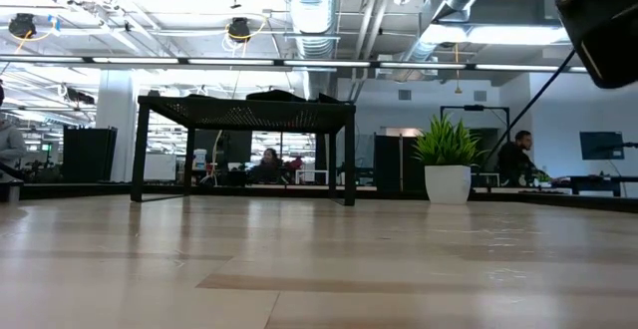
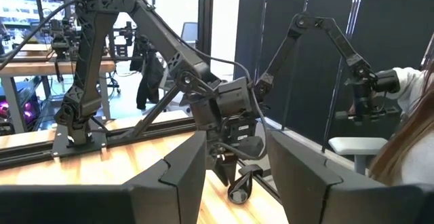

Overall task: Pick & Place Mini shaped plates
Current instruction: Stack the black drop shaped plate on the top of the black drop shaped plates on the shelf

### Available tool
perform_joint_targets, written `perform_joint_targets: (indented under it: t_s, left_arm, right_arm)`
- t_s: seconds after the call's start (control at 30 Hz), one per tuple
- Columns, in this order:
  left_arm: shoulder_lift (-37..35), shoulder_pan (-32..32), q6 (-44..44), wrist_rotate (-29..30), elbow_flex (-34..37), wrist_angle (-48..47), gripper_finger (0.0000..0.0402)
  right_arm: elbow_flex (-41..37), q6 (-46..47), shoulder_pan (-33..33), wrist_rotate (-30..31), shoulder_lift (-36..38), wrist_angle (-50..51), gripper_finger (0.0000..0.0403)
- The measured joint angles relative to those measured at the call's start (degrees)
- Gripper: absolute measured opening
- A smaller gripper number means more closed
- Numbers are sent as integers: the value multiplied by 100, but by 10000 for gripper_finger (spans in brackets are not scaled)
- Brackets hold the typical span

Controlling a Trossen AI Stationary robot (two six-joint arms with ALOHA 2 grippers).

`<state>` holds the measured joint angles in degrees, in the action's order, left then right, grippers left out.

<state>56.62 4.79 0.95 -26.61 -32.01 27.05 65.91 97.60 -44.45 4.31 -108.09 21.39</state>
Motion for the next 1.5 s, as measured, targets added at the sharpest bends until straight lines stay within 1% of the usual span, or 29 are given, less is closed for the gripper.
perform_joint_targets:
  t_s: [0.23,0.33,0.43,0.53,0.63,0.77,0.83,0.9,1.03,1.1,1.2,1.27,1.33,1.4,1.5]
  left_arm:
    - [0,1,0,0,0,0,159]
    - [0,0,0,0,0,0,159]
    - [0,0,0,0,0,0,159]
    - [0,0,0,0,0,0,159]
    - [0,0,0,0,0,0,159]
    - [0,1,0,0,0,0,159]
    - [0,1,0,0,0,0,159]
    - [0,0,0,0,0,0,159]
    - [0,-1,-2,0,-2,0,159]
    - [0,1,-2,0,-2,0,159]
    - [0,1,-2,0,-2,0,159]
    - [0,-1,-3,0,-2,-13,159]
    - [0,-1,-88,0,-4,-149,159]
    - [14,-1,-302,0,-4,-396,159]
    - [179,0,-614,-4,-7,-715,159]
  right_arm:
    - [-221,-2,62,71,2,-99,58]
    - [-245,-138,143,40,5,-140,56]
    - [-248,-286,227,-28,4,-128,41]
    - [-251,-325,296,-24,4,-96,11]
    - [-251,-299,382,88,4,-101,8]
    - [-254,61,603,392,8,-87,10]
    - [-267,171,770,682,62,-50,5]
    - [-271,127,963,1094,227,-47,3]
    - [-264,-179,1469,1880,817,-56,11]
    - [-264,-526,1718,2328,1188,-83,14]
    - [-253,-1373,2049,2995,1656,-107,16]
    - [-253,-1774,2235,3186,1814,-97,12]
    - [-253,-1949,2421,3106,1860,-92,8]
    - [-253,-1999,2568,2727,1765,-96,4]
    - [-256,-1895,2720,2029,1358,-75,3]
